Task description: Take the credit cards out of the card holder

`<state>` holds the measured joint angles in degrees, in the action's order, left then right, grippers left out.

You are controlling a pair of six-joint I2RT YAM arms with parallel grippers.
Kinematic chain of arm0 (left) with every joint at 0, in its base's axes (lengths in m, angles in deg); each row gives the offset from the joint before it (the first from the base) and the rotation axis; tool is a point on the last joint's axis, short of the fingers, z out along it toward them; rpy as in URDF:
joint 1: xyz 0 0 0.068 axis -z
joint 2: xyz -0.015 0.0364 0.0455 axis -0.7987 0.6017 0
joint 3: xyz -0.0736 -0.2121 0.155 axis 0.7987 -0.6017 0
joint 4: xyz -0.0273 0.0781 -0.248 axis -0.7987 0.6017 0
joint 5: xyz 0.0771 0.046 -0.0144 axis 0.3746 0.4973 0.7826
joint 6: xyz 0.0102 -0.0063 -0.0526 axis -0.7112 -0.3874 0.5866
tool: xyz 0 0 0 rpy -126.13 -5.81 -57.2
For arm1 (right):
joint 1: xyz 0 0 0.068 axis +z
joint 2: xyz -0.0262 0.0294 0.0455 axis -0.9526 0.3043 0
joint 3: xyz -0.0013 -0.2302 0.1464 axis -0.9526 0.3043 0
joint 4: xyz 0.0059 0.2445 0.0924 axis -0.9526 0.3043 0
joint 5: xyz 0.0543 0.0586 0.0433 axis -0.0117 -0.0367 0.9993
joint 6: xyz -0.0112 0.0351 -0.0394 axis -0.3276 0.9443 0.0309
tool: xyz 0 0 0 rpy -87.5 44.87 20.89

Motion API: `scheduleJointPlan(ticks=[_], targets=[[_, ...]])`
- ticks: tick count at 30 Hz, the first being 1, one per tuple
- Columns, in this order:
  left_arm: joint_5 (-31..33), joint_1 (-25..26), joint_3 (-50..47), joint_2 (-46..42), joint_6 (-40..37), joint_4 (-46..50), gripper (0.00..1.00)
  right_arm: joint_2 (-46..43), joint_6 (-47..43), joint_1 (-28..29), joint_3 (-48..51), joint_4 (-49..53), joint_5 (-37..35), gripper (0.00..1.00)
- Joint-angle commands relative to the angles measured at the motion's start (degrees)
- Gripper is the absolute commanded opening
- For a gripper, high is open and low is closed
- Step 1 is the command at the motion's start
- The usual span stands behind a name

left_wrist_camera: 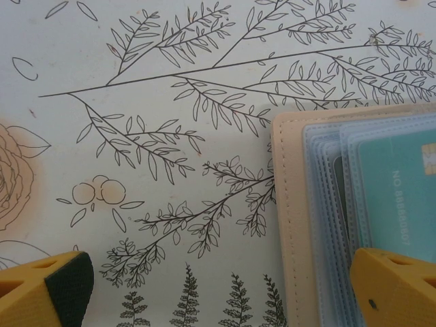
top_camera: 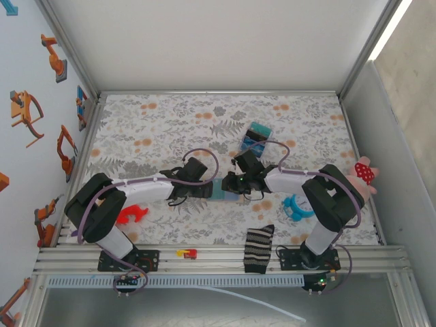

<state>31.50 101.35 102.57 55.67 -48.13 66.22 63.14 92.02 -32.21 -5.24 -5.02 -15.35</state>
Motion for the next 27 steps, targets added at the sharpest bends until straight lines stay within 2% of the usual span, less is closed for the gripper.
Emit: scheduleJointPlan(ticks=[1,8,15,22,27], targets=[[-0.7,0.2,1.2,0.9,0.6,2.5,0.97,0.8,0.8,0.5,-0.9,-1.3,0.5,0.16],[-0.5,0.2,1.0,0.7,0.7,2.9,0.97,1.6,1.0,0.5,-0.7,-1.3,0.2,0.16],[-0.4,0.2,0.7,0.5,0.7,3.2,0.97,3.1,3.1,0.5,0.7,-6.4,2.8,0.16],[-0.6,0.4,0.9,1.1,0.5,3.3,0.97,2.9,4.3,0.4,1.9,-10.0,4.1,0.08],[-0.4,0.4,0.9,1.0,0.6,3.4,0.97,1.8,4.0,0.3,2.4,-9.2,2.5,0.03]])
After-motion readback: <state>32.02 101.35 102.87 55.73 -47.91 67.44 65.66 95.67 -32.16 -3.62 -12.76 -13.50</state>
